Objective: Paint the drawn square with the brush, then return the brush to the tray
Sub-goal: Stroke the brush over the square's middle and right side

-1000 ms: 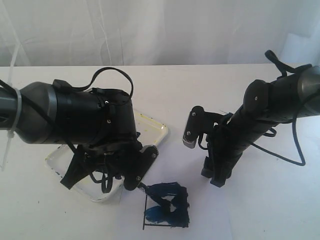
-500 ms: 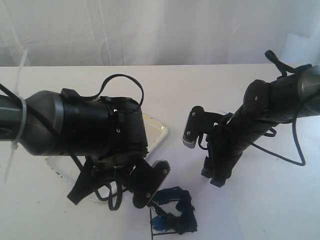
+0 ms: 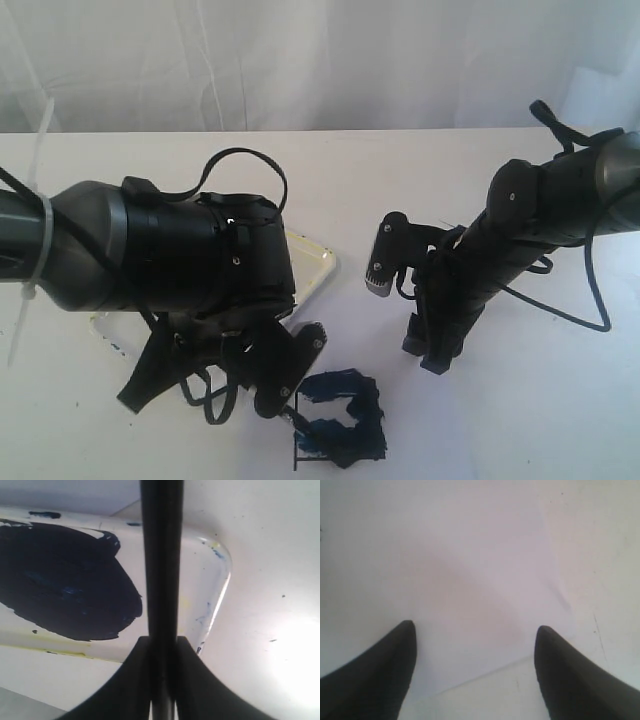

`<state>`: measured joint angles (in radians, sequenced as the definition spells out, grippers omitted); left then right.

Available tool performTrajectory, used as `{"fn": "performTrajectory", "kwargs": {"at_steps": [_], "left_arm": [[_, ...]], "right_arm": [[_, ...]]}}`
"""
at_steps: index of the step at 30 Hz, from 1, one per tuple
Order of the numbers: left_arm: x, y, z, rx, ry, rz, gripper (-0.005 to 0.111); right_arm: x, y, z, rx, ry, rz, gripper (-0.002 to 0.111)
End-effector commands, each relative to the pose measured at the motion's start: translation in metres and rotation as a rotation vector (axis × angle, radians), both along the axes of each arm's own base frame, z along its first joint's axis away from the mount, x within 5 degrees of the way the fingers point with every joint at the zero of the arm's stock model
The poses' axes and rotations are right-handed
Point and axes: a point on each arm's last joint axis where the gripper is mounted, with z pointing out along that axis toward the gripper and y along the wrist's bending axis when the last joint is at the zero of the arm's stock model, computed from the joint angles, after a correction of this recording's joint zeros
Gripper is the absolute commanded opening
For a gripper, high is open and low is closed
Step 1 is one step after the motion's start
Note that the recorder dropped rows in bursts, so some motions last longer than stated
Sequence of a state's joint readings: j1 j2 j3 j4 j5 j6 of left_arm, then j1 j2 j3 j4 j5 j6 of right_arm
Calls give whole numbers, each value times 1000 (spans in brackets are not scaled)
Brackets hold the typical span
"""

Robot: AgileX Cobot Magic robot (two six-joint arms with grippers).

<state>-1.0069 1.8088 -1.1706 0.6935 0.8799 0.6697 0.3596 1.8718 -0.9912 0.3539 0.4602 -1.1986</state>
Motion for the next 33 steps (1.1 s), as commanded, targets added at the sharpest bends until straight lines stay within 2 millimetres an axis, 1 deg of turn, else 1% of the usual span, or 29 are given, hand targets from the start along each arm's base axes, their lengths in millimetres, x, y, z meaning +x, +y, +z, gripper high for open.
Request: {"fn": "performTrajectory", "kwargs": {"at_steps": [1, 10, 13, 24, 33], "left_arm": [[-2, 6, 2, 54, -11, 45, 0], [4, 15, 9, 115, -125, 140, 0], [5, 16, 11, 109, -164, 166, 0], [5, 20, 13, 129, -190, 228, 0], [10, 26, 11, 122, -169, 263, 0]], "right_arm": [[0, -1, -2, -14, -3, 14, 63], [0, -1, -2, -14, -3, 14, 63], [0, -1, -2, -15, -4, 15, 63], [0, -1, -2, -15, -4, 15, 63], [0, -1, -2, -15, -4, 15, 63]]}}
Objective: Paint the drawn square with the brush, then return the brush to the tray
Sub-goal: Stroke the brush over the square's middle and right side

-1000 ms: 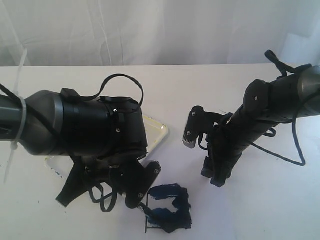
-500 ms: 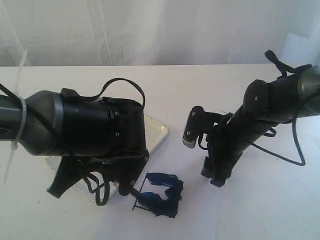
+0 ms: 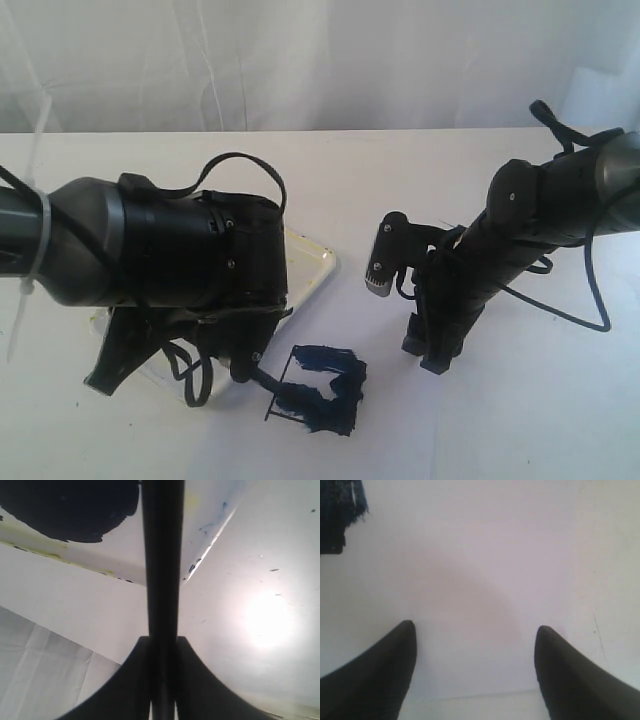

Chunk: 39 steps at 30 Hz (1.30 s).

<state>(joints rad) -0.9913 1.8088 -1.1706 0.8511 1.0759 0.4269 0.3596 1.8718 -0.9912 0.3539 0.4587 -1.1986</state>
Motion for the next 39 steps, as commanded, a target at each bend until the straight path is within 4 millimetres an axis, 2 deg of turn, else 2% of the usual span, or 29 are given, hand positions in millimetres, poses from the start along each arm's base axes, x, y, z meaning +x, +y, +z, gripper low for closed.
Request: {"fn": "performTrajectory", "kwargs": {"at_steps": [1, 9, 15, 39], "left_arm": [[1, 5, 0, -1, 6, 34, 0], [-3, 11, -7, 33, 26, 35, 0], [-2, 17, -12, 83, -27, -1, 0], [3, -11, -23, -245, -31, -121, 0]], "right_arm": [[0, -1, -2, -15, -2, 15, 63], [0, -1, -2, -15, -2, 15, 63], [0, -1, -2, -15, -2, 15, 63], [0, -1, -2, -14, -2, 14, 63]]}}
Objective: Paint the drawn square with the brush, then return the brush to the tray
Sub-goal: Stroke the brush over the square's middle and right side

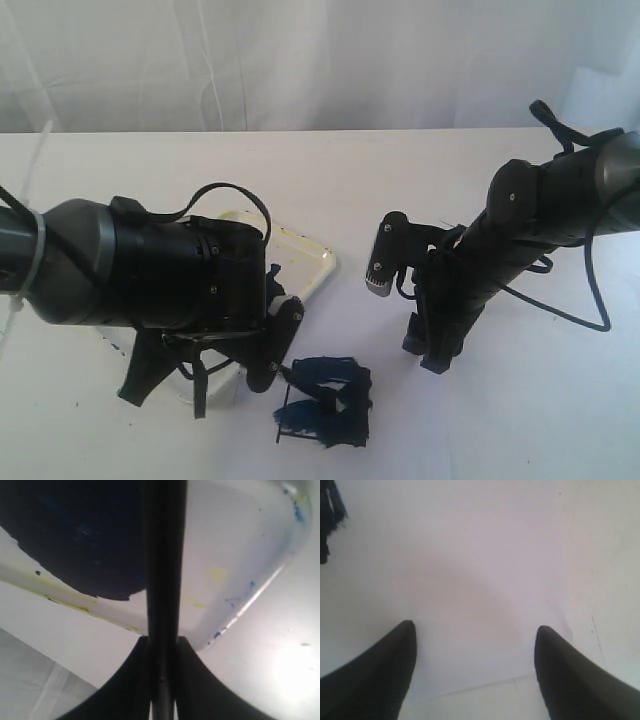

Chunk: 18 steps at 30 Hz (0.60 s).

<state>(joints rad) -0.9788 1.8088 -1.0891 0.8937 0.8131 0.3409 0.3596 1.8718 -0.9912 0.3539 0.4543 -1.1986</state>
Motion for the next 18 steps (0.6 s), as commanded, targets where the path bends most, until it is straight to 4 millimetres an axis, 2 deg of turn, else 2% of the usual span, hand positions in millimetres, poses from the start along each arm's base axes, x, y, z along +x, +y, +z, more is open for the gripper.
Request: {"fn": "performTrajectory", "kwargs": {"at_steps": [1, 10, 18], "left_arm": [[0, -7, -1, -83, -2, -32, 0], [2, -1, 1, -2, -15, -47, 0], [3, -3, 0, -14, -21, -72, 0]], "right_arm": [[-1, -1, -3, -14, 2, 15, 63], [-1, -1, -3, -14, 2, 15, 63], [-1, -1, -3, -13, 7, 11, 63]]}}
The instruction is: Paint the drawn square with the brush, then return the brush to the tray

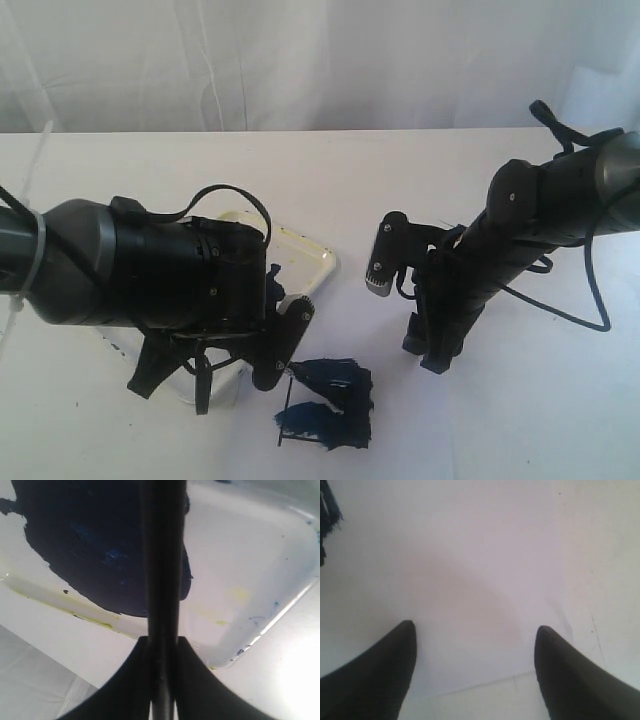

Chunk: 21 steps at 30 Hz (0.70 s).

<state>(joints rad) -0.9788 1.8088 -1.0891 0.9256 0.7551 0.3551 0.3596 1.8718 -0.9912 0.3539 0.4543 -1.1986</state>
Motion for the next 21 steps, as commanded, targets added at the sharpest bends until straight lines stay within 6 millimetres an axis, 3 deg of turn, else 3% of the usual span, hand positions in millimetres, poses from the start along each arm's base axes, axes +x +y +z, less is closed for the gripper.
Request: {"fn": "performTrajectory", "kwargs": {"at_steps": [1, 11, 21], "left_arm": [[0, 2, 0, 16, -4, -5, 0], [2, 5, -15, 110, 8, -4, 0], [7, 14, -5, 202, -101, 74, 0]], "right_arm": [[-1, -1, -3, -13, 7, 11, 63], [-1, -1, -3, -13, 7, 11, 63], [-1, -1, -3, -13, 3, 10, 63]]}}
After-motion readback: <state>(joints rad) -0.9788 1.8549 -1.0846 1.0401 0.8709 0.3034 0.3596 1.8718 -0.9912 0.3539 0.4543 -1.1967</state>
